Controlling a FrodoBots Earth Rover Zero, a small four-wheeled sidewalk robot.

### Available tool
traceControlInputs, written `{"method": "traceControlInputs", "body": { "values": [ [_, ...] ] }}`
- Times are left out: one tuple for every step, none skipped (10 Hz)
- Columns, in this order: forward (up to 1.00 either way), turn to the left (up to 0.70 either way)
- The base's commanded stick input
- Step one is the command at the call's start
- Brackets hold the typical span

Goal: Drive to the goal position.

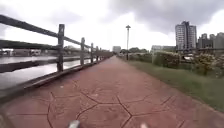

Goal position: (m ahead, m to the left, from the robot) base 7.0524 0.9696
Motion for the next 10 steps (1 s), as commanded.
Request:
{"method": "traceControlInputs", "body": {
  "values": [
    [0.7,0.0],
    [0.7,0.0],
    [0.7,0.0],
    [0.7,0.0],
    [0.7,0.0],
    [0.7,0.0],
    [0.7,0.0],
    [0.7,0.0],
    [0.7,0.0],
    [0.7,0.0]
  ]
}}
